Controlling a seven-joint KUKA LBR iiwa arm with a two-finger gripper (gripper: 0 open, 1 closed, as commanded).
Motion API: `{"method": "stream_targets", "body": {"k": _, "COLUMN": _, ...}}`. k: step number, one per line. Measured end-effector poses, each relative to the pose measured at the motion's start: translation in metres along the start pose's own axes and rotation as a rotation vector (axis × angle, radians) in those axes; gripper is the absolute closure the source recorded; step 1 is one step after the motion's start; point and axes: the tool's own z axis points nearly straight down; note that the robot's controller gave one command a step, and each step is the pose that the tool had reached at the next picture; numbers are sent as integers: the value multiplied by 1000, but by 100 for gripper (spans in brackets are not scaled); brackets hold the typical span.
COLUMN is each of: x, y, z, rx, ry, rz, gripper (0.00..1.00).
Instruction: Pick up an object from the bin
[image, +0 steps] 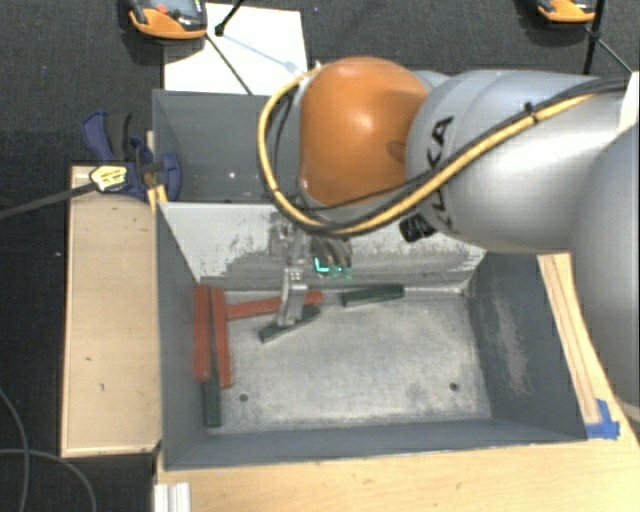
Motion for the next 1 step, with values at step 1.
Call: {"method": "stream_targets", "body": {"k": 1, "x": -2, "y": -1, "z": -5, "rx": -1, "ry": -8, "rz": 4, "gripper": 0}}
